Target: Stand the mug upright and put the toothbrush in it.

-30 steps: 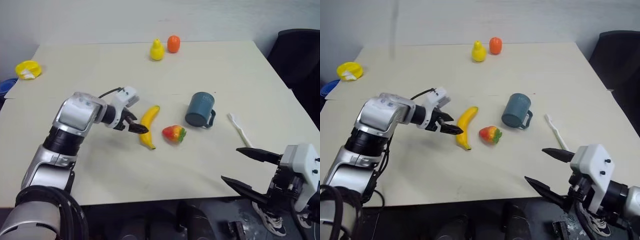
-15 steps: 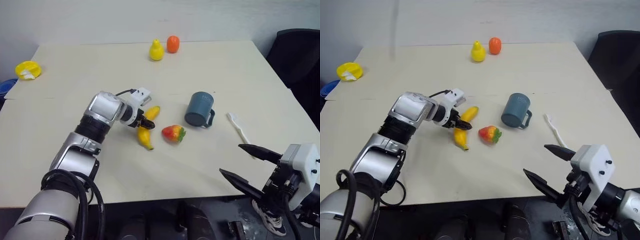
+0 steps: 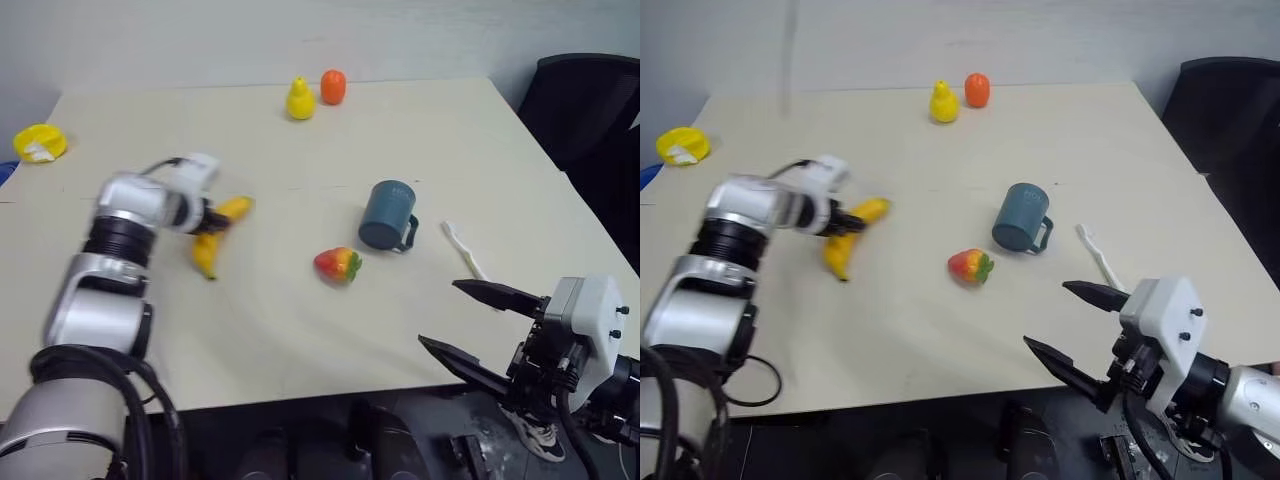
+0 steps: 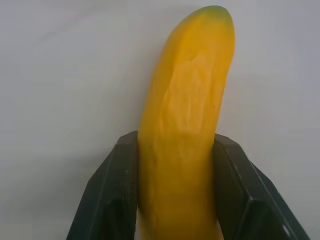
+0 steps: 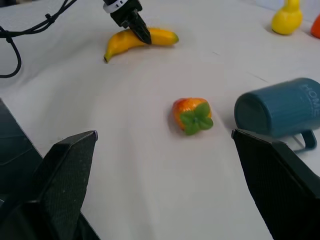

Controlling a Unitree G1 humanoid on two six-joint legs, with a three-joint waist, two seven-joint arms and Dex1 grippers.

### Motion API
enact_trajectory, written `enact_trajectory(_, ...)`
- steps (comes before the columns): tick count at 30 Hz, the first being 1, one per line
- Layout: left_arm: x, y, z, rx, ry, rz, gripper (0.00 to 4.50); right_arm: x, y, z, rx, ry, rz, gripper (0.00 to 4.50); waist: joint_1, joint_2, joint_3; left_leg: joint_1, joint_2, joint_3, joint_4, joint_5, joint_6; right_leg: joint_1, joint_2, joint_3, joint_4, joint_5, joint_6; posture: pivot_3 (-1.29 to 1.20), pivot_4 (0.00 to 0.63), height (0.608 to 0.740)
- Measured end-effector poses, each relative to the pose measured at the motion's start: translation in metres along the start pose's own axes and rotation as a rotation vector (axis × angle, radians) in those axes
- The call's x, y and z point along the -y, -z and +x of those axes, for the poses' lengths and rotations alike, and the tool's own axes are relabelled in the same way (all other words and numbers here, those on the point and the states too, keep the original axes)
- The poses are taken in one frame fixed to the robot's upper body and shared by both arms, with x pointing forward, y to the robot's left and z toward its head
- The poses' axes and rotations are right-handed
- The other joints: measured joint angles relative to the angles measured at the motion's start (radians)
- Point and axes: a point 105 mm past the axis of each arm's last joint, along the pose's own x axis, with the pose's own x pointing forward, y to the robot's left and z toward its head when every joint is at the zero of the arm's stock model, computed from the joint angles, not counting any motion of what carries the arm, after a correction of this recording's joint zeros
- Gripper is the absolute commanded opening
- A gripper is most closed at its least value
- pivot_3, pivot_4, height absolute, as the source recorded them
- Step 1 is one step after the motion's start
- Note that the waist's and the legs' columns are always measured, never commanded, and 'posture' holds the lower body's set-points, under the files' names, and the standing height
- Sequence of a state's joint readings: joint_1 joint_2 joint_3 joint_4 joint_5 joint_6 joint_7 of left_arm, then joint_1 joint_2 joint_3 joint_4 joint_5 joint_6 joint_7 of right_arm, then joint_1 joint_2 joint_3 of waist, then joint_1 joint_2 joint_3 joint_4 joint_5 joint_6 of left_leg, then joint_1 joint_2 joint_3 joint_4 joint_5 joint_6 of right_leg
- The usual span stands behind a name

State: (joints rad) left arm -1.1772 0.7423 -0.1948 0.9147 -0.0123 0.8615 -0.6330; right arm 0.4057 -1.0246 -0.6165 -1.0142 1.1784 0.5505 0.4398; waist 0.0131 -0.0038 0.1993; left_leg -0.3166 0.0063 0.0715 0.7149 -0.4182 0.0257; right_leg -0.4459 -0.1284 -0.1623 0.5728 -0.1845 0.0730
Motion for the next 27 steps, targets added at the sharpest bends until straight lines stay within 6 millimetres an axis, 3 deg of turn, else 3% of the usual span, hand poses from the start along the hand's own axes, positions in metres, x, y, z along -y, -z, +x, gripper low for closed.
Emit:
enact_trajectory(3,-0.037,0.018,-0.012,-0.010,-0.105,-0.054,1.59,-0.004,-0.005,0.006,0.013,-0.072,-0.021,4.50,0.016,-0.002,0.000,-0.001,-0.003,0.000,0.002,-0.001,0.003,-0.001,-0.002,-0.001,0.000,0.000,0.000,0.00,0.150,0.740)
enact_trajectory(5,-0.054,0.030,-0.017,-0.013,-0.145,-0.099,2.30,-0.001,-0.006,0.010,0.017,-0.097,-0.019,4.50,0.031,-0.004,-0.001,-0.003,-0.005,-0.001,0.004,-0.003,0.006,-0.001,-0.004,-0.002,-0.002,0.001,0.001,0.00,0.150,0.740)
enact_trajectory(8,-0.060,0.041,-0.014,-0.019,-0.172,-0.115,3.12,0.005,-0.006,0.014,0.023,-0.114,-0.016,4.50,0.045,-0.006,-0.002,-0.004,-0.007,-0.001,0.004,-0.005,0.009,-0.001,-0.004,-0.003,-0.006,0.003,0.005,0.00,0.150,0.740)
enact_trajectory(12,-0.064,0.040,-0.014,0.001,-0.192,-0.095,4.29,0.009,-0.002,0.016,0.004,-0.123,-0.013,4.50,0.051,-0.006,-0.002,-0.004,-0.010,0.000,0.004,-0.006,0.011,0.000,-0.004,-0.002,-0.009,0.005,0.008,0.00,0.150,0.740)
enact_trajectory(18,-0.070,0.038,-0.024,0.030,-0.179,-0.125,4.40,0.008,0.006,0.014,-0.023,-0.123,0.020,4.50,0.040,-0.009,-0.001,-0.004,-0.010,0.003,0.004,-0.005,0.010,0.000,-0.001,-0.003,-0.009,0.005,0.008,0.00,0.150,0.740)
enact_trajectory(20,-0.069,0.007,-0.041,0.147,-0.103,-0.072,4.40,0.009,0.009,0.011,-0.035,-0.105,0.035,4.50,0.039,-0.015,0.002,-0.006,-0.009,0.007,0.005,-0.005,0.009,0.000,0.000,-0.005,-0.009,0.004,0.008,0.00,0.150,0.740)
enact_trajectory(21,-0.062,-0.027,-0.058,0.271,-0.043,0.007,4.40,0.009,0.009,0.010,-0.042,-0.098,0.033,4.50,0.041,-0.018,0.001,-0.007,-0.008,0.007,0.006,-0.005,0.008,-0.001,0.000,-0.006,-0.009,0.004,0.007,0.00,0.150,0.740)
enact_trajectory(22,-0.060,-0.033,-0.061,0.295,-0.032,0.023,4.40,0.009,0.009,0.009,-0.043,-0.097,0.032,4.50,0.041,-0.018,0.001,-0.007,-0.008,0.006,0.006,-0.005,0.008,-0.001,0.000,-0.006,-0.009,0.004,0.007,0.00,0.150,0.740)
enact_trajectory(23,-0.045,-0.064,-0.080,0.416,0.049,0.136,4.40,0.010,0.007,0.008,-0.040,-0.090,0.023,4.50,0.041,-0.018,0.001,-0.006,-0.007,0.007,0.006,-0.005,0.008,0.000,-0.002,-0.005,-0.009,0.004,0.007,0.00,0.150,0.740)
enact_trajectory(24,-0.027,-0.081,-0.091,0.488,0.138,0.237,4.40,0.011,0.006,0.007,-0.041,-0.084,0.021,4.50,0.042,-0.016,0.000,-0.006,-0.007,0.008,0.005,-0.005,0.008,0.000,-0.003,-0.004,-0.009,0.004,0.007,0.00,0.150,0.740)
enact_trajectory(25,0.000,-0.095,-0.103,0.560,0.264,0.373,4.40,0.011,0.005,0.006,-0.038,-0.080,0.020,4.50,0.043,-0.015,0.000,-0.006,-0.008,0.008,0.006,-0.006,0.008,0.000,-0.003,-0.004,-0.009,0.004,0.008,0.00,0.150,0.740)
enact_trajectory(27,0.061,-0.101,-0.116,0.625,0.554,0.626,4.40,0.012,0.003,0.004,-0.036,-0.072,0.012,4.50,0.041,-0.014,-0.001,-0.005,-0.008,0.009,0.006,-0.006,0.008,0.001,-0.003,-0.002,-0.010,0.004,0.008,0.00,0.150,0.740)
